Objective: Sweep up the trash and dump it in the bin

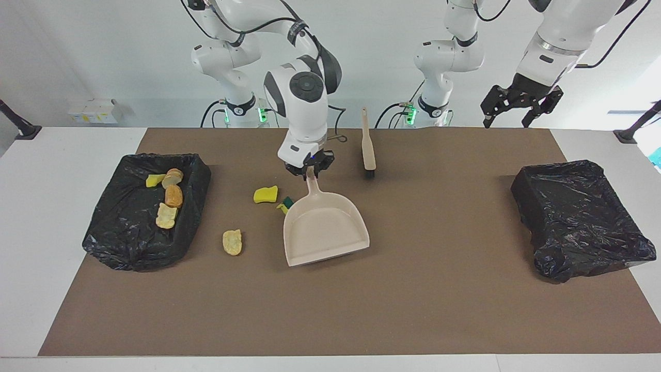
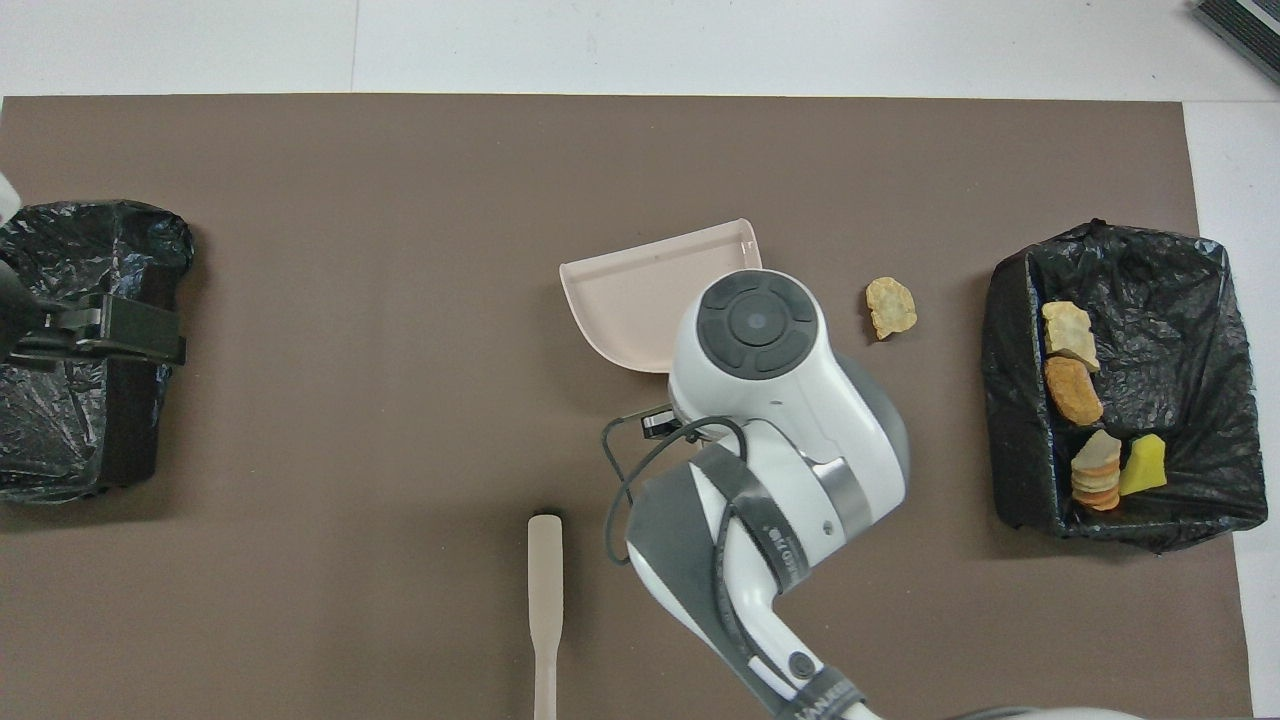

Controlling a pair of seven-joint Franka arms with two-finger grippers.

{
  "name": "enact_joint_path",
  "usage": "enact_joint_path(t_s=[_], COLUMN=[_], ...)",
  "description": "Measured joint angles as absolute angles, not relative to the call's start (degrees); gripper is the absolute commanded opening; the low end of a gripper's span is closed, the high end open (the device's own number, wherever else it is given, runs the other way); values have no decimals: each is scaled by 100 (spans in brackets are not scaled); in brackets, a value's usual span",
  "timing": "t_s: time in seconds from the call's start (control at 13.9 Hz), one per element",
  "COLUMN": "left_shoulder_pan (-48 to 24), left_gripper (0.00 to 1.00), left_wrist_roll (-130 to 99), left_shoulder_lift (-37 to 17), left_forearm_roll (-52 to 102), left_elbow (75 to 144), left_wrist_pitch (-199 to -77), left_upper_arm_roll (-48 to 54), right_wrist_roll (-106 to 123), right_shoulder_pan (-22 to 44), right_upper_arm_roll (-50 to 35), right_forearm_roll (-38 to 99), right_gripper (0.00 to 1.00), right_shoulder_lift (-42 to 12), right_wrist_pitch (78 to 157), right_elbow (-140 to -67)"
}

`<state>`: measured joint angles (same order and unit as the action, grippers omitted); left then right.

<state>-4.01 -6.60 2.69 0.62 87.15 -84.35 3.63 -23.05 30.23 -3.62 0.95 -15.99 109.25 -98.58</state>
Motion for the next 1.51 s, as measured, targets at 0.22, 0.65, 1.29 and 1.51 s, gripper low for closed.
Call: enact_joint_path(t_s=[0.22, 0.65, 1.29, 1.51], left_shoulder_pan=[-395, -346, -341, -341], left_gripper=[100, 100, 100, 100], left_wrist_roll=[-264, -152, -134, -134], left_shoulder_lift=[270, 273, 274, 274], left_forearm_roll=[-49, -56, -56, -56], left_elbow=[8715, 8714, 8714, 8714], left_wrist_pitch=[-8436, -8436, -8436, -8436], left_upper_arm_roll=[362, 265, 240, 240], right_wrist_roll=[-3288, -3886, -3950, -3959], right_shoulder_pan=[3479, 3695, 3767, 3811], right_upper_arm_roll=[-363, -360, -366, -526], right_forearm_roll=[95, 95, 79, 86], right_gripper=[0, 0, 100, 100], right_shoulder_lift=[-2477, -3472, -3247, -2953], right_wrist_pitch=[10962, 11312, 11199, 10960], right_elbow=[-8912, -8003, -7922, -8212])
